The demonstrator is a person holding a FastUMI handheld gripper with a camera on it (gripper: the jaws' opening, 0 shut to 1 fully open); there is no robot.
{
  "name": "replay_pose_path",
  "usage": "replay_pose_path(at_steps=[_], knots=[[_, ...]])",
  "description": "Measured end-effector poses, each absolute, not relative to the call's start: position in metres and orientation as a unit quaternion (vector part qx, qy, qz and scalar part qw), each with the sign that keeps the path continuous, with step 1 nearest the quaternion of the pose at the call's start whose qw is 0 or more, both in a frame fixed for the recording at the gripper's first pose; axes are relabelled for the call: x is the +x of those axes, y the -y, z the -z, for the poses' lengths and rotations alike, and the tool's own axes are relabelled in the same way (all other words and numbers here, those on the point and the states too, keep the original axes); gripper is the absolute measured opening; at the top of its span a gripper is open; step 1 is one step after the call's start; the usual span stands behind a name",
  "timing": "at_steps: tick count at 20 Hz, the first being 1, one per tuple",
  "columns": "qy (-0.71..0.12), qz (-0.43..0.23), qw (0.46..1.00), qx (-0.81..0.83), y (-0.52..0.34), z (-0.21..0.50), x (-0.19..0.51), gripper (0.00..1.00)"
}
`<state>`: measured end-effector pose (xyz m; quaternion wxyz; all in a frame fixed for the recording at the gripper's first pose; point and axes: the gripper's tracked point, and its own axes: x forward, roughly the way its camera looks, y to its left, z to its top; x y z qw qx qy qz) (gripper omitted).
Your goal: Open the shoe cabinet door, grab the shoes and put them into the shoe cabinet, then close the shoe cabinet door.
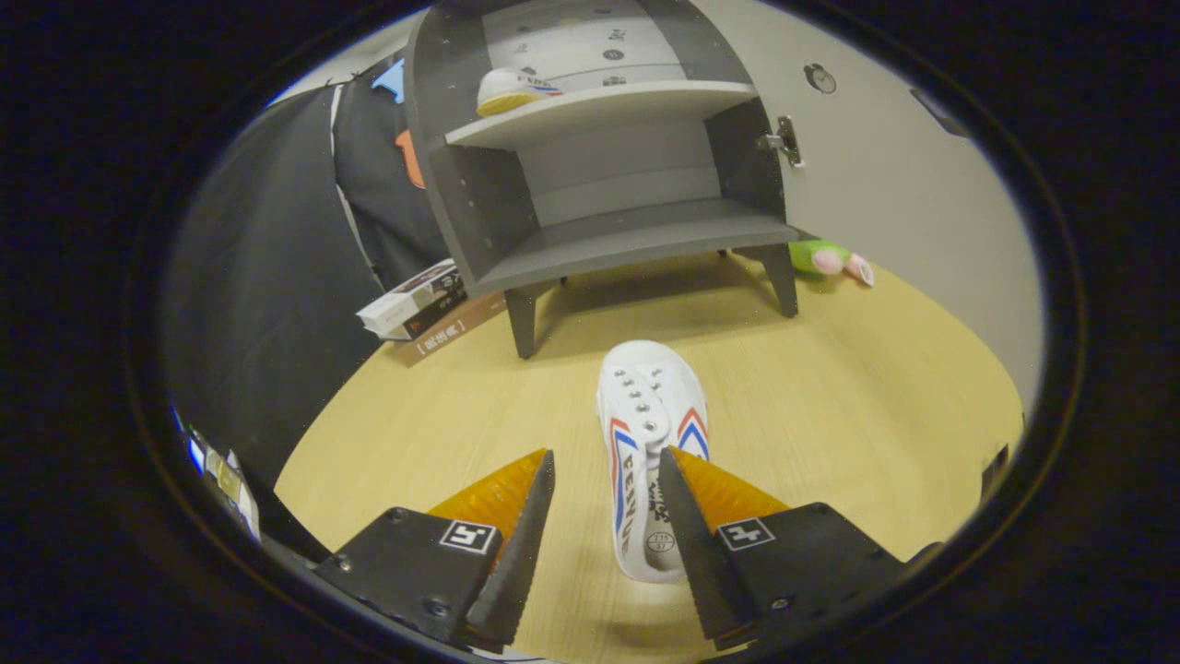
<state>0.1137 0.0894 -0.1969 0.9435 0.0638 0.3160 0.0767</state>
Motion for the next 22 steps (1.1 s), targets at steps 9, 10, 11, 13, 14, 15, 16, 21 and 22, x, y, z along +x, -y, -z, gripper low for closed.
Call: replay_pose_path(at_steps=[9,10,11,13,14,15,16,21,22], knots=[[-0.290,-0.054,0.955,0.038,-0.080,0.208,0.135,0.35],[-0.282,-0.054,0.957,0.045,-0.081,0.204,0.137,0.30],[-0.278,-0.060,0.957,0.052,-0.083,0.209,0.140,0.25],[-0.277,-0.066,0.956,0.074,-0.084,0.206,0.143,0.16],[-0.275,-0.071,0.955,0.085,-0.086,0.206,0.140,0.15],[-0.271,-0.075,0.955,0.096,-0.084,0.205,0.140,0.12],[-0.262,-0.074,0.956,0.107,-0.081,0.201,0.139,0.11],[-0.219,-0.069,0.969,0.089,-0.063,0.186,0.129,0.06],[-0.214,-0.069,0.972,0.076,-0.061,0.181,0.126,0.06]])
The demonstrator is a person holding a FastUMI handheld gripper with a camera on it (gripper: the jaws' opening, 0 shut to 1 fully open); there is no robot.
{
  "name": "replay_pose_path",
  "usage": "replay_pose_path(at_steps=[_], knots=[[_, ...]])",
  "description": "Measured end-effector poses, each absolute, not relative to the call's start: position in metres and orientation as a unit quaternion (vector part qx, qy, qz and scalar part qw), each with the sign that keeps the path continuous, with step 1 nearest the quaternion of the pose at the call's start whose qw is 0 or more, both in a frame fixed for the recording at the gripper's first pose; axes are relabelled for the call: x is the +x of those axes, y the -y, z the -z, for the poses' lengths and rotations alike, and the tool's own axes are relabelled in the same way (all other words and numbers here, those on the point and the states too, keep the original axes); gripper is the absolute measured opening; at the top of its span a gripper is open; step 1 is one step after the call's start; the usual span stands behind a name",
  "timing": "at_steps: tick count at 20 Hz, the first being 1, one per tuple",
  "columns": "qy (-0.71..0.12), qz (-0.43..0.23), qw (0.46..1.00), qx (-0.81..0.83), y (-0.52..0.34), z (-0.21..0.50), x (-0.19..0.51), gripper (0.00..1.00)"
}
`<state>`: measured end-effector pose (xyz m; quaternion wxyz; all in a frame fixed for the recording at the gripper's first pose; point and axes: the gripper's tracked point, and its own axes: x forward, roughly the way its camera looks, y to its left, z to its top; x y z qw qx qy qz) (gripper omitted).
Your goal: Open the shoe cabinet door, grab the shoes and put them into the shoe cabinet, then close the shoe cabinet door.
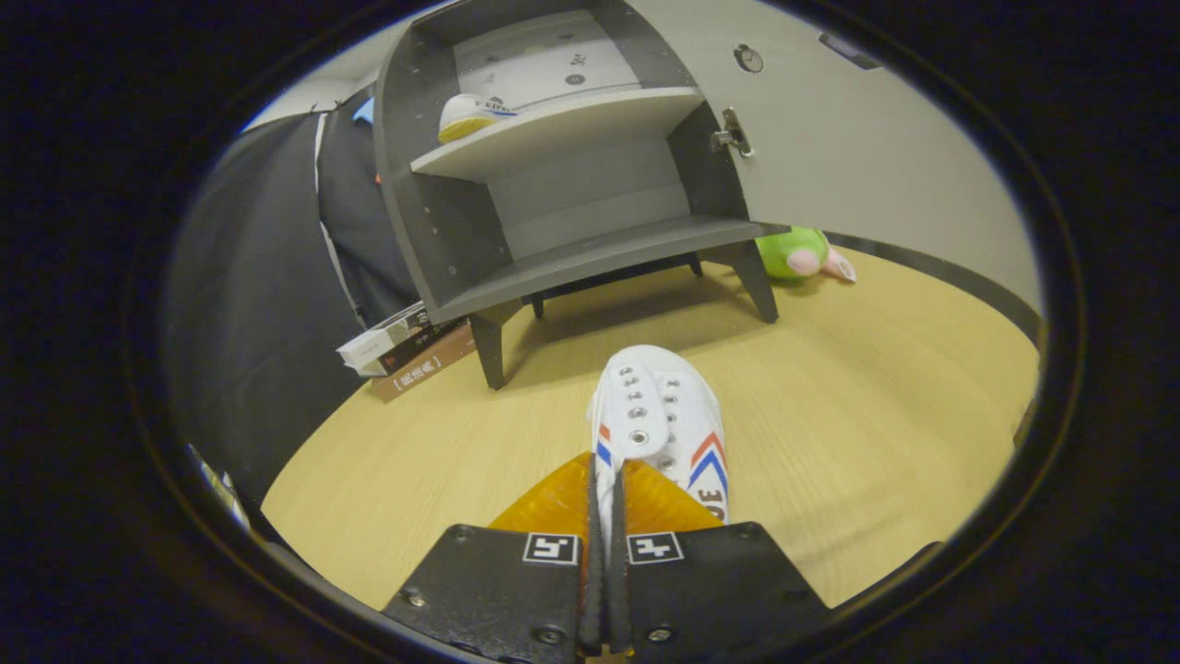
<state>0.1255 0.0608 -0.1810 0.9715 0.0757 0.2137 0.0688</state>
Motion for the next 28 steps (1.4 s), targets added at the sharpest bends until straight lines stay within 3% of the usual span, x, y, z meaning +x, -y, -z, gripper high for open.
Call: replay_pose_path(at_steps=[3,17,28], knots=[[-0.187,-0.054,0.980,0.037,-0.051,0.154,0.116,0.06],[-0.045,-0.136,0.989,-0.027,-0.097,-0.066,0.058,0.06],[0.028,-0.088,0.994,-0.066,-0.075,-0.230,0.084,0.06]])
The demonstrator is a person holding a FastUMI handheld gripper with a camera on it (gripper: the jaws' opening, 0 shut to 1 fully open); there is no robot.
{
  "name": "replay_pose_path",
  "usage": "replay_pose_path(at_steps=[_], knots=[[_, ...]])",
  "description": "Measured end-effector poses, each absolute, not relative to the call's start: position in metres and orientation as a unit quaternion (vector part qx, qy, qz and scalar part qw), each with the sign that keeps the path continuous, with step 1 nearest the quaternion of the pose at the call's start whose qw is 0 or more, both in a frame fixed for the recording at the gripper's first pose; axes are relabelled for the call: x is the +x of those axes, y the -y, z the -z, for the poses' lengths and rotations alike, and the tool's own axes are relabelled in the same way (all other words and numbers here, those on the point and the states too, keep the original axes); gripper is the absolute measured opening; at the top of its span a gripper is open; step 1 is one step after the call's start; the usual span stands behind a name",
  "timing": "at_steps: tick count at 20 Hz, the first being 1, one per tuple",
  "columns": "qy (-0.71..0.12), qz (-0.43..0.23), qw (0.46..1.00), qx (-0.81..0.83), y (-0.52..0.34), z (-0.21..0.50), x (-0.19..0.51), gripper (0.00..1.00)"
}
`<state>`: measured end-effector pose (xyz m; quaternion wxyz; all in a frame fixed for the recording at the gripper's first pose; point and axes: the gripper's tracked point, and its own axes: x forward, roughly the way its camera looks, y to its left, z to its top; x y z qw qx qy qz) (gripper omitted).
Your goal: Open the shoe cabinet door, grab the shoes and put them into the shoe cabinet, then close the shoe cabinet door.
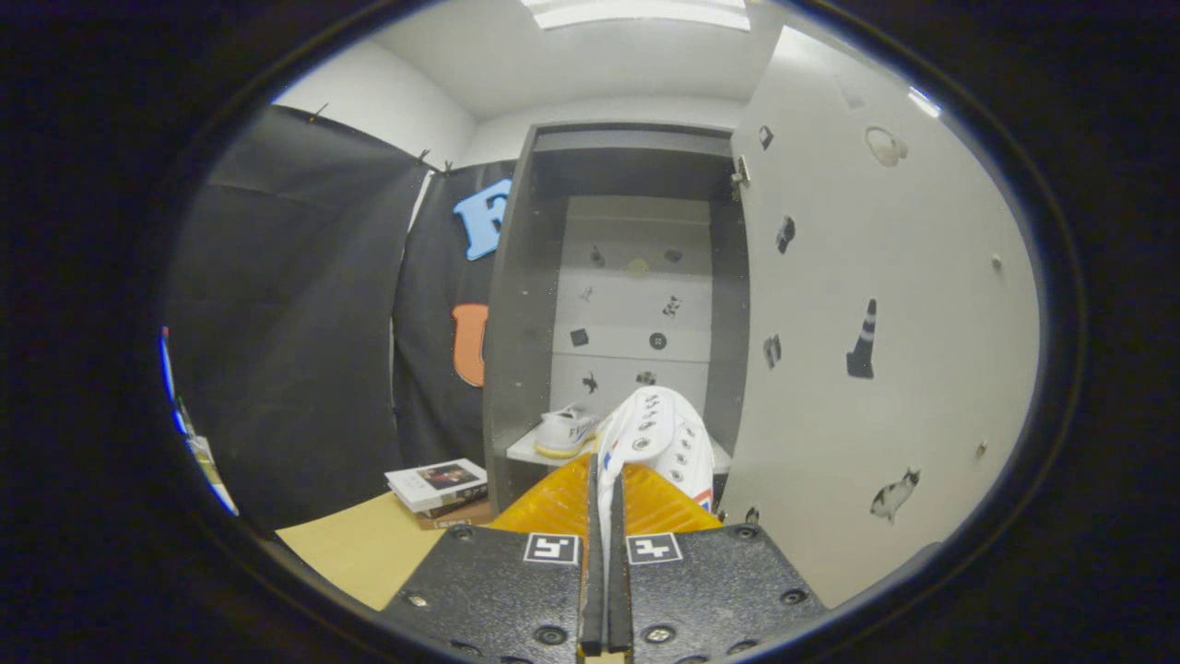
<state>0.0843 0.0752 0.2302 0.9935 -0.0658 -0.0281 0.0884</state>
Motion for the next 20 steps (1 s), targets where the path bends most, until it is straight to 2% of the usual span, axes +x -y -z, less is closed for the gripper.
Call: replay_pose_path(at_steps=[5,11,20], knots=[[0.035,-0.058,0.993,-0.095,-0.064,-0.284,0.127,0.06],[0.021,-0.055,0.990,-0.130,-0.080,-0.315,0.186,0.06],[-0.042,-0.037,0.981,-0.183,-0.082,-0.268,0.321,0.06]])
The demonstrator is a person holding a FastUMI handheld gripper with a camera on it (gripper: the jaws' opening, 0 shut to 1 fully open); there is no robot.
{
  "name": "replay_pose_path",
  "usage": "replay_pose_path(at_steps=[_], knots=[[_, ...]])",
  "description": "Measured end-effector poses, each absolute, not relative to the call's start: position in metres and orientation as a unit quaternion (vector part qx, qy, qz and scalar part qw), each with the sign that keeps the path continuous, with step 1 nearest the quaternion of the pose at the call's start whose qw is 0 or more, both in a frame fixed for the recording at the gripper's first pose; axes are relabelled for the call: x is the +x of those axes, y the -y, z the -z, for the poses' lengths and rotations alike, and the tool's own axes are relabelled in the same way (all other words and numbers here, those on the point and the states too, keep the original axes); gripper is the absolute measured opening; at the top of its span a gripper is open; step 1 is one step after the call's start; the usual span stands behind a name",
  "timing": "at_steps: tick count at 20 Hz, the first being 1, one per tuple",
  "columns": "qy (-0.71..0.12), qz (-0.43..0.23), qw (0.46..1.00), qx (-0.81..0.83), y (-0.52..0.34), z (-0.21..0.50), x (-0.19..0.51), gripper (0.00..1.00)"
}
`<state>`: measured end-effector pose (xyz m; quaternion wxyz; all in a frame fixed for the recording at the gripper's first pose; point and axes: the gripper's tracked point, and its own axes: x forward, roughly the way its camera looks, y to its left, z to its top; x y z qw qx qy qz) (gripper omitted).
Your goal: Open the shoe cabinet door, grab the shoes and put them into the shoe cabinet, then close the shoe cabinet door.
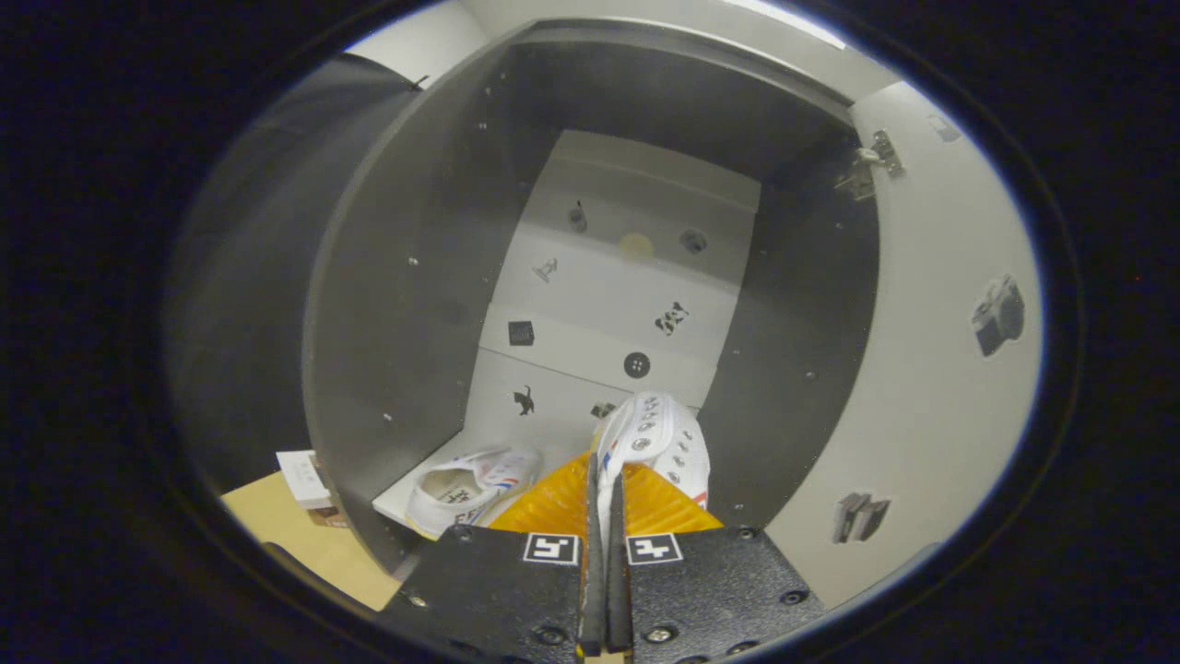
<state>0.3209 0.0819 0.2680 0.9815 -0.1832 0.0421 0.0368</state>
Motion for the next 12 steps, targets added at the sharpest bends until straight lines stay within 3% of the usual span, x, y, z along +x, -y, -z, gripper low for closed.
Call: replay_pose_path(at_steps=[8,12], knots=[[-0.103,-0.060,0.969,-0.214,-0.063,-0.190,0.416,0.06],[-0.118,-0.109,0.959,-0.232,-0.078,-0.160,0.437,0.08]])
